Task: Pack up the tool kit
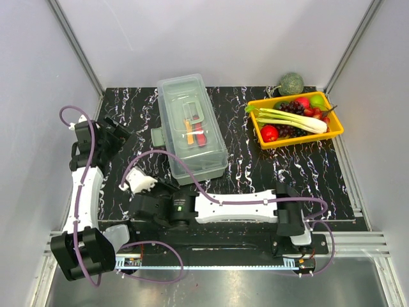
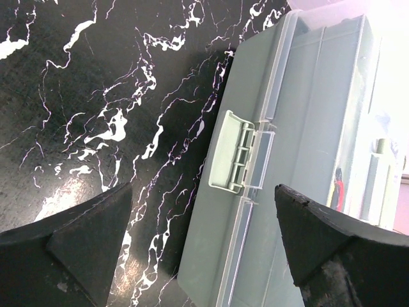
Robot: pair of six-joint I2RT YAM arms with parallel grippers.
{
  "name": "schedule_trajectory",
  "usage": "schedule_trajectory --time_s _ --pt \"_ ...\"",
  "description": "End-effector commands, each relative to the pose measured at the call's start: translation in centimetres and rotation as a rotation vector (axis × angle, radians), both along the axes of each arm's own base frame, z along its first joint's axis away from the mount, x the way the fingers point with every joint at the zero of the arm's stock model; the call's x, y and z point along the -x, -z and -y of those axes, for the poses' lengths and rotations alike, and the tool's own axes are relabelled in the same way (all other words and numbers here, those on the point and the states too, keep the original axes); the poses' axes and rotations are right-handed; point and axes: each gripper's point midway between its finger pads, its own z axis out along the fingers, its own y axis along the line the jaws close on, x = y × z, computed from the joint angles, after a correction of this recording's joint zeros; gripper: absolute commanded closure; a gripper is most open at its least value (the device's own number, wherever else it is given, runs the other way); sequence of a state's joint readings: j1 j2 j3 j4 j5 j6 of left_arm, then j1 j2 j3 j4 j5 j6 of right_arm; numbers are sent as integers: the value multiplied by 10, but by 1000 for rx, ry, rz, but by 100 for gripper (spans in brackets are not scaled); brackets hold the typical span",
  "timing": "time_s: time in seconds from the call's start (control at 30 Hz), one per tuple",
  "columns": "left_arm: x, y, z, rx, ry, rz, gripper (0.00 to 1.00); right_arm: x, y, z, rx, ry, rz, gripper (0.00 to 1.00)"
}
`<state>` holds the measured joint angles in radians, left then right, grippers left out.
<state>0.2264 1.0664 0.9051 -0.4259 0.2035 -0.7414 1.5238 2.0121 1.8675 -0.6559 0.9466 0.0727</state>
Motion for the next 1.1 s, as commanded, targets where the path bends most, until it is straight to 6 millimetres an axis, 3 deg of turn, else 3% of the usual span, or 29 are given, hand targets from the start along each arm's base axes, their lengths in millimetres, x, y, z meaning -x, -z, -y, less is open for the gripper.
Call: schedule_trajectory --time_s 0.0,0.23,0.33,0.47,0.63,0.83,1.07 --pt "2 -4 -2 -8 11 28 4 16 -52 22 -229 4 -113 58" --pt "3 15 -5 -9 2 -10 2 5 -99 77 -395 82 -115 43" --pt "2 38 -8 8 2 -80 2 -10 -109 103 -455 133 -128 32" --pt "-3 64 -7 52 5 -134 2 -38 -123 144 -537 244 -110 8" --pt "-15 88 0 165 -4 -155 7 -81 -120 185 -647 337 -176 1" --pt "-33 113 9 234 37 -158 36 -110 -104 200 -665 384 -232 0" --pt "-47 127 29 282 82 -162 46 -140 -78 210 -712 433 -310 6"
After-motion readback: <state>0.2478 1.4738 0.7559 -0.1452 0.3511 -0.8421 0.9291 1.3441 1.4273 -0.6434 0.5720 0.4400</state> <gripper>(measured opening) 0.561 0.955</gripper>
